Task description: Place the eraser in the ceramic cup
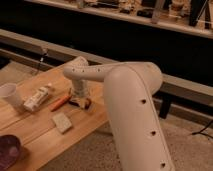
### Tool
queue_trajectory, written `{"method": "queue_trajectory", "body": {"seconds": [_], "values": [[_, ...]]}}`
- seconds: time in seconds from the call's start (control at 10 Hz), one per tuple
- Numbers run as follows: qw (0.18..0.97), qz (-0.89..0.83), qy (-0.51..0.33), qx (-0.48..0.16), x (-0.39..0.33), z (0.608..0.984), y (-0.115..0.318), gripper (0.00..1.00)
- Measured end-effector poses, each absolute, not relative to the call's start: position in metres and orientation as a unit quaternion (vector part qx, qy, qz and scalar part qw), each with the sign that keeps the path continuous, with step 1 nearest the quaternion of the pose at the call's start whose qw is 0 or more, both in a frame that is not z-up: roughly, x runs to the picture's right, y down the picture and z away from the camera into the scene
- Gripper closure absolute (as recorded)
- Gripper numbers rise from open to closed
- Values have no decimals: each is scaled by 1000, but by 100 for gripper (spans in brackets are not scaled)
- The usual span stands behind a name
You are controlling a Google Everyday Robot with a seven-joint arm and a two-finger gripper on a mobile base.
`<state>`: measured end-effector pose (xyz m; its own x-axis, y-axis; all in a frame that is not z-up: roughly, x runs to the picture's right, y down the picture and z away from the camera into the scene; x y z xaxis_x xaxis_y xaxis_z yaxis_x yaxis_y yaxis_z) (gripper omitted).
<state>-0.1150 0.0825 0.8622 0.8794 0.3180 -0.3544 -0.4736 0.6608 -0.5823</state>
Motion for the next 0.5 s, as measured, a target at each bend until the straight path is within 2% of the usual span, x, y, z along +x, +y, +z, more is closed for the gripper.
{"method": "queue_trajectory", "body": {"seconds": [0.5], "values": [[910, 254, 111, -307, -104, 851, 53, 100]]}}
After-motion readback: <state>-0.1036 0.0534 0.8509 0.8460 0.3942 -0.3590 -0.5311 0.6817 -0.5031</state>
